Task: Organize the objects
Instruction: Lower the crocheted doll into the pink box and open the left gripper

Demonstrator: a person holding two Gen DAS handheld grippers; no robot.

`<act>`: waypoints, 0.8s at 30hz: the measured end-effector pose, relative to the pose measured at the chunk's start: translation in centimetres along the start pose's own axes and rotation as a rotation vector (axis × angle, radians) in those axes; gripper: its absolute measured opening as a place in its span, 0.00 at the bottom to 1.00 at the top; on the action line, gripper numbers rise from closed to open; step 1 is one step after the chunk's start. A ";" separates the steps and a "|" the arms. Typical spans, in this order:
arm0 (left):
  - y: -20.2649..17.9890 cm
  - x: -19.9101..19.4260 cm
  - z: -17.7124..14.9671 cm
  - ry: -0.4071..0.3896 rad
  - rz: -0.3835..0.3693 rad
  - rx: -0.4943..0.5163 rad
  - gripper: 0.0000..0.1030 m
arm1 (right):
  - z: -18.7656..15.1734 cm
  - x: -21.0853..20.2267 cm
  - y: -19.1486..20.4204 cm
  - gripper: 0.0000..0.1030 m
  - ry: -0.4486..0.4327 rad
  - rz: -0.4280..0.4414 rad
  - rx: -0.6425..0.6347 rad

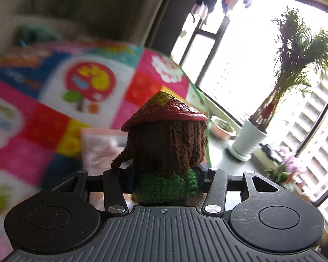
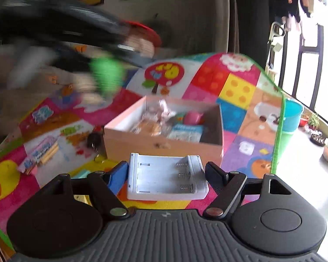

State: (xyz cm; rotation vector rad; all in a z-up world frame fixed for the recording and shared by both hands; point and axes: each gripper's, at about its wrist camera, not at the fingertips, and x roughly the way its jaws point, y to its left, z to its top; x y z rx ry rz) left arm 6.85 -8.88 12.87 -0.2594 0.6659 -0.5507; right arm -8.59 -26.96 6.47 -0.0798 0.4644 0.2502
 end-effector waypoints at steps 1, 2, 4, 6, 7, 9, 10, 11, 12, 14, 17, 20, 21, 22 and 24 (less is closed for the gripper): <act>0.3 2.4 0.2 0.055 0.011 -0.027 0.52 | 0.0 -0.1 -0.2 0.75 -0.004 -0.010 0.002; 0.6 4.7 0.1 0.127 0.050 -0.050 0.52 | -0.1 -0.1 -0.4 0.75 -0.001 -0.019 0.005; 0.9 7.8 -0.8 0.243 0.134 -0.068 0.55 | -0.4 -0.4 -0.9 0.75 0.003 -0.034 0.006; 1.0 9.4 -1.7 0.276 0.173 -0.047 0.57 | -0.9 -0.7 -1.4 0.75 0.000 -0.049 0.004; 0.8 9.8 -2.0 0.282 0.179 -0.012 0.51 | -1.2 -0.6 -1.7 0.75 -0.001 -0.058 0.001; 0.5 9.9 -2.4 0.283 0.206 0.065 0.50 | -1.5 -0.2 -2.3 0.75 0.008 -0.075 0.010; 0.4 9.5 -2.4 0.271 0.208 0.080 0.50 | -1.6 0.1 -2.5 0.75 0.013 -0.083 0.020; 0.5 8.6 -2.2 0.234 0.197 0.076 0.50 | -1.8 0.3 -2.6 0.75 0.016 -0.087 0.027; 0.5 7.3 -2.1 0.192 0.177 0.067 0.50 | -1.9 0.4 -2.7 0.75 0.016 -0.087 0.034; 0.9 5.2 -1.7 0.125 0.142 0.042 0.51 | -2.1 0.4 -2.8 0.75 0.015 -0.080 0.044; 1.6 2.3 -1.6 0.045 0.110 -0.009 0.51 | -2.2 0.5 -2.8 0.75 0.018 -0.077 0.044; 1.6 1.9 -2.1 0.110 0.048 0.000 0.50 | -2.1 0.7 -2.8 0.75 0.022 -0.081 0.048; 1.2 2.4 -2.3 0.137 0.040 0.006 0.50 | -2.0 0.7 -2.8 0.75 0.022 -0.081 0.053; 1.0 2.9 -2.7 0.159 0.038 0.020 0.50 | -1.9 0.7 -2.8 0.75 0.022 -0.081 0.056; 0.8 4.7 -3.1 0.220 0.014 0.026 0.47 | -1.6 0.6 -2.8 0.75 0.020 -0.083 0.057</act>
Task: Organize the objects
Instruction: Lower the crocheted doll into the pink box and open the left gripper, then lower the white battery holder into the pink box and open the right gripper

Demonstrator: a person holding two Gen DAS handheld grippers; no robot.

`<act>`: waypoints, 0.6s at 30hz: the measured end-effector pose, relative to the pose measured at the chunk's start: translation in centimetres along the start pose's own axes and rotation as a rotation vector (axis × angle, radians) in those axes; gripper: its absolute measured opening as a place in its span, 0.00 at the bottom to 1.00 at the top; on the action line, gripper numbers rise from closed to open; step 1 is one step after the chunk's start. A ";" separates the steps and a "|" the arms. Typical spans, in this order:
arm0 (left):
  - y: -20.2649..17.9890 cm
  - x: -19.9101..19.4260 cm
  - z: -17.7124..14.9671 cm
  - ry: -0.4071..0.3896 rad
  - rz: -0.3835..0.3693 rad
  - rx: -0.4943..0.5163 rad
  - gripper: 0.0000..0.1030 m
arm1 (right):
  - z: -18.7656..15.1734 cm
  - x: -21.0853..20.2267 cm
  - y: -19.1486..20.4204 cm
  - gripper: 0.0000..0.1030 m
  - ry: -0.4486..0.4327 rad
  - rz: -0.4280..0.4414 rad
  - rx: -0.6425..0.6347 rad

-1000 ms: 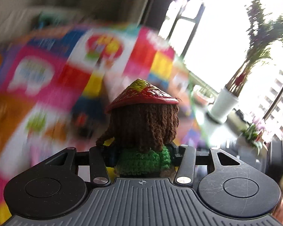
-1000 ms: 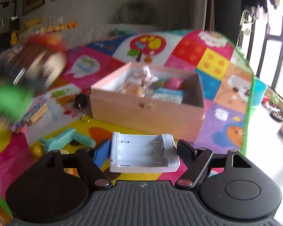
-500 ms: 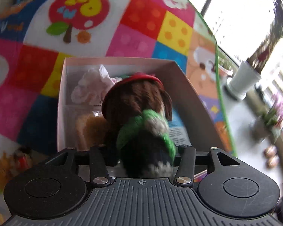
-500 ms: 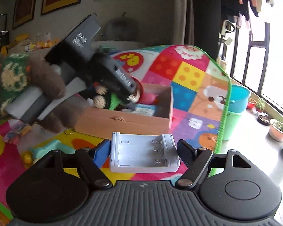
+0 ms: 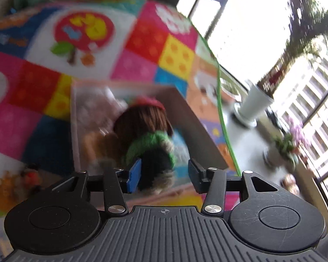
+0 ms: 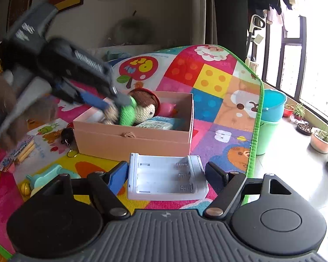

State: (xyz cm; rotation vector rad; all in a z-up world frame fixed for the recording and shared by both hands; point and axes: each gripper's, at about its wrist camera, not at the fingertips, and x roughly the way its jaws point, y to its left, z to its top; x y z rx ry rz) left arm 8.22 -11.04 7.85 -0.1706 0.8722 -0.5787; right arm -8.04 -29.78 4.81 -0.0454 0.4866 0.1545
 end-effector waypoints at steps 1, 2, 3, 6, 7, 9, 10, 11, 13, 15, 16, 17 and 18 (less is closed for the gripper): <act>0.1 1.2 0.1 0.036 -0.012 -0.013 0.47 | 0.1 -0.1 0.0 0.75 -0.001 -0.003 -0.002; 0.3 2.2 0.2 0.057 -0.012 -0.029 0.49 | 0.3 -0.2 0.1 0.75 -0.002 -0.004 -0.006; 0.5 3.0 0.5 0.066 0.005 -0.042 0.48 | 0.4 -0.3 0.2 0.75 -0.003 -0.006 -0.010; 1.6 3.1 0.8 0.026 0.028 -0.064 0.46 | 0.6 -0.9 0.1 0.75 -0.009 -0.022 -0.021; 2.0 2.3 0.7 0.005 0.009 -0.085 0.46 | 0.7 -1.1 0.0 0.75 -0.011 -0.026 -0.023; 2.7 -0.2 -0.4 -0.043 -0.041 -0.100 0.46 | 1.0 -1.3 -0.2 0.75 -0.015 -0.030 -0.019; 2.8 -1.8 -1.4 -0.073 -0.060 -0.093 0.47 | 1.3 -1.3 -0.4 0.75 -0.015 -0.026 -0.010; 2.9 -3.3 -2.3 -0.098 -0.068 -0.083 0.47 | 1.6 -1.3 -0.6 0.75 -0.016 -0.018 0.002; 3.4 -6.4 -4.6 -0.143 -0.070 -0.060 0.47 | 2.3 -1.2 -0.8 0.75 -0.015 0.012 0.028; 4.0 -8.9 -7.0 -0.168 -0.057 -0.040 0.47 | 3.3 -0.8 -0.4 0.75 -0.031 0.020 0.013; 4.3 -9.9 -8.1 -0.173 -0.044 -0.030 0.47 | 3.9 -0.5 0.0 0.75 -0.046 0.011 -0.011; 4.5 -10.7 -9.0 -0.176 -0.028 -0.019 0.47 | 4.6 -0.2 0.3 0.75 -0.063 0.002 -0.036; 4.7 -11.1 -9.9 -0.176 -0.008 -0.008 0.47 | 5.5 0.4 0.6 0.73 -0.082 -0.005 -0.057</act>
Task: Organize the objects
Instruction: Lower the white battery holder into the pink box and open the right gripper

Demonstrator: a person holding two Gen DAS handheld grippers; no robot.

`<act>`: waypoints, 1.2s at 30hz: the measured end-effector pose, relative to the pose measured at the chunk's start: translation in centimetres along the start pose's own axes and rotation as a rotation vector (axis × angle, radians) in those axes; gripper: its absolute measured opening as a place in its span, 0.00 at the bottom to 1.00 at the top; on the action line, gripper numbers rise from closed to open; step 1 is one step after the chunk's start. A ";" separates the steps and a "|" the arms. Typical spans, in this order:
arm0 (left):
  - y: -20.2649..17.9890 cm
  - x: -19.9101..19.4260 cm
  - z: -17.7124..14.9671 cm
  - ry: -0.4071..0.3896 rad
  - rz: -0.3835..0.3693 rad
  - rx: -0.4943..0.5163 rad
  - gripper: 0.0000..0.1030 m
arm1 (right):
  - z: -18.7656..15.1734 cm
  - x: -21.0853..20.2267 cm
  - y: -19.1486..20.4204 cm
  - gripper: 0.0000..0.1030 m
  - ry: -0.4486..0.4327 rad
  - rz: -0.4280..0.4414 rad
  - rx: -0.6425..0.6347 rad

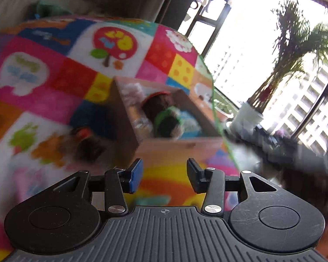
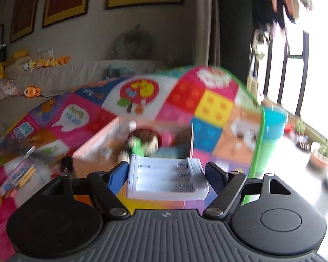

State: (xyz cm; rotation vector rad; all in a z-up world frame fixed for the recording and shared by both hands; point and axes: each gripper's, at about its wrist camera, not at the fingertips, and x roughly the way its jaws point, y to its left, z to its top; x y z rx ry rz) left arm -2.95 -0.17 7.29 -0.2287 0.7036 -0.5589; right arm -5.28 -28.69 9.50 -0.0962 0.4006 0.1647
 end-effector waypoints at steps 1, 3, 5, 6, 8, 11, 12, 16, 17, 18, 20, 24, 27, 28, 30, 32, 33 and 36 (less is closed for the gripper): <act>0.2 -0.2 -0.6 0.004 0.017 0.006 0.47 | 1.1 0.9 0.2 0.69 -0.021 -0.009 -0.017; 0.8 -0.5 -1.5 0.011 0.023 -0.013 0.47 | 3.0 2.9 0.5 0.69 -0.045 -0.027 -0.034; 1.6 -0.5 -2.0 0.015 0.017 -0.062 0.47 | 4.7 5.0 0.1 0.86 -0.031 0.023 -0.003; 1.9 -0.5 -2.2 0.017 0.018 -0.073 0.47 | 5.3 6.1 -0.4 0.87 -0.007 0.050 0.032; 2.1 -0.7 -2.5 0.012 0.028 -0.062 0.47 | 5.8 6.9 -1.5 0.87 0.014 0.058 0.122; 2.2 -0.8 -3.0 0.022 0.031 -0.039 0.47 | 4.5 5.8 -3.1 0.92 0.011 0.073 0.209; 2.3 -0.7 -3.2 0.028 0.029 -0.039 0.47 | 3.8 5.3 -3.6 0.93 0.017 0.056 0.224; 1.8 0.1 -4.3 0.059 -0.006 -0.029 0.47 | 0.1 3.2 -4.2 0.95 0.086 0.016 0.252; 1.5 0.3 -4.5 0.068 -0.015 -0.020 0.47 | -0.6 2.7 -4.1 0.97 0.103 0.016 0.249; 1.2 0.5 -4.7 0.078 -0.021 -0.008 0.47 | -1.5 2.2 -3.7 0.97 0.121 0.020 0.233; 0.5 0.7 -5.0 0.094 -0.023 0.018 0.47 | -3.2 1.6 -2.3 0.98 0.156 0.020 0.188; -0.7 0.1 -5.3 0.113 -0.012 0.072 0.47 | -5.4 1.9 -0.3 1.00 0.225 0.089 0.193; -1.7 -1.2 -5.8 0.140 -0.010 0.135 0.47 | -6.5 3.0 0.4 1.00 0.257 0.102 0.213; -2.0 -1.5 -6.1 0.153 -0.007 0.158 0.47 | -7.0 3.4 0.6 1.00 0.272 0.103 0.225; -2.6 -1.8 -6.6 0.185 0.009 0.208 0.47 | -7.7 3.7 0.8 1.00 0.277 0.094 0.231; -2.9 -1.7 -7.2 0.215 0.044 0.241 0.47 | -7.7 3.3 1.2 1.00 0.263 0.094 0.214; -2.9 -1.6 -7.3 0.221 0.059 0.240 0.47 | -7.8 3.3 1.3 1.00 0.265 0.091 0.213; -2.2 -1.4 -7.0 0.201 0.082 0.184 0.47 | -7.8 3.5 1.2 1.00 0.276 0.090 0.221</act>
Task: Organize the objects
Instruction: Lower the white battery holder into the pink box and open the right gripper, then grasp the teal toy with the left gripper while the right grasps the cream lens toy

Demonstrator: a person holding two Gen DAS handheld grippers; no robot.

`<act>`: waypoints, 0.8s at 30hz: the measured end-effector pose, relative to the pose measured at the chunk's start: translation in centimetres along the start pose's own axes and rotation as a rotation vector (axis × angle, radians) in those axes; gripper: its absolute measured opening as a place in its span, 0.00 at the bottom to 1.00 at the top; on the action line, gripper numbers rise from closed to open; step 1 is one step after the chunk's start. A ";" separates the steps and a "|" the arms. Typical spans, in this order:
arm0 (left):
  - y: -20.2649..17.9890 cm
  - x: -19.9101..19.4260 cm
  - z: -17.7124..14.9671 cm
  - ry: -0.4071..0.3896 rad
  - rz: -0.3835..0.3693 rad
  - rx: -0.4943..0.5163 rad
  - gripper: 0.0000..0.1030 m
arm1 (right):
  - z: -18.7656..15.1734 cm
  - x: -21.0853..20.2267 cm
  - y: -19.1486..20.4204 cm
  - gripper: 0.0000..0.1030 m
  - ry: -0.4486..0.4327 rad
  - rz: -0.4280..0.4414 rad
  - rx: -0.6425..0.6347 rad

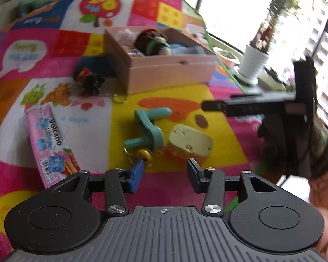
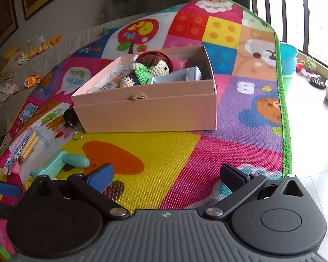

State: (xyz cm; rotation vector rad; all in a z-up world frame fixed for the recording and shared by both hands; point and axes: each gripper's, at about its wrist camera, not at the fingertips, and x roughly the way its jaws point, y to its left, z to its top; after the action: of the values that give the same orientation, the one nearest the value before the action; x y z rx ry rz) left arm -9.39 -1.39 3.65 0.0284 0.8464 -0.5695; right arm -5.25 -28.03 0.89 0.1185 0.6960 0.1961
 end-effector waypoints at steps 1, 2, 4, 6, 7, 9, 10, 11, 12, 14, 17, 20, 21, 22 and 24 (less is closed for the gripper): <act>0.3 -0.1 0.2 -0.016 -0.002 -0.026 0.47 | 0.0 0.0 0.1 1.00 0.001 -0.003 -0.004; 0.6 -0.3 0.4 -0.034 -0.004 -0.051 0.47 | 0.0 0.1 0.2 1.00 0.003 -0.008 -0.011; 1.1 -0.7 0.7 -0.065 0.009 -0.086 0.47 | 0.0 0.2 0.5 1.00 0.010 -0.023 -0.031; 1.5 -0.9 1.0 -0.084 0.028 -0.109 0.47 | 0.0 0.4 0.9 1.00 0.020 -0.042 -0.055; 1.7 -0.9 1.2 -0.090 0.035 -0.121 0.47 | 0.0 0.5 1.1 1.00 0.025 -0.053 -0.069; 2.0 -0.4 1.7 -0.093 0.032 -0.148 0.47 | 0.0 0.7 1.5 1.00 0.035 -0.072 -0.093; 2.1 0.0 2.0 -0.090 0.023 -0.160 0.47 | 0.0 0.7 1.6 1.00 0.038 -0.079 -0.101; 2.0 0.5 2.3 -0.086 0.009 -0.163 0.47 | 0.0 0.8 1.7 1.00 0.042 -0.085 -0.109; 1.9 1.1 2.6 -0.078 0.003 -0.161 0.47 | 0.0 0.8 1.8 1.00 0.043 -0.088 -0.115; 1.4 2.6 3.1 -0.057 0.011 -0.142 0.47 | 0.0 0.8 1.7 1.00 0.043 -0.087 -0.114; 1.3 5.0 3.6 -0.012 0.086 -0.126 0.43 | 0.0 0.9 1.7 1.00 0.045 -0.087 -0.117; 2.0 5.0 3.7 -0.011 0.132 -0.122 0.25 | 0.1 0.9 1.5 1.00 0.058 -0.079 -0.128; 2.4 4.7 3.5 -0.014 0.148 -0.126 0.25 | 0.1 0.9 1.5 1.00 0.062 -0.074 -0.136; 2.9 4.3 3.3 -0.016 0.167 -0.135 0.23 | 0.1 0.8 1.5 1.00 0.063 -0.069 -0.140; 3.8 3.3 2.5 -0.018 0.174 -0.170 0.21 | 0.1 0.8 1.4 1.00 0.063 -0.056 -0.151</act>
State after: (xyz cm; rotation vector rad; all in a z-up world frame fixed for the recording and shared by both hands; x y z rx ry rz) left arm -4.08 -0.33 2.23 -0.0573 0.8632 -0.3326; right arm -4.82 -26.51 0.71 -0.0518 0.7440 0.1987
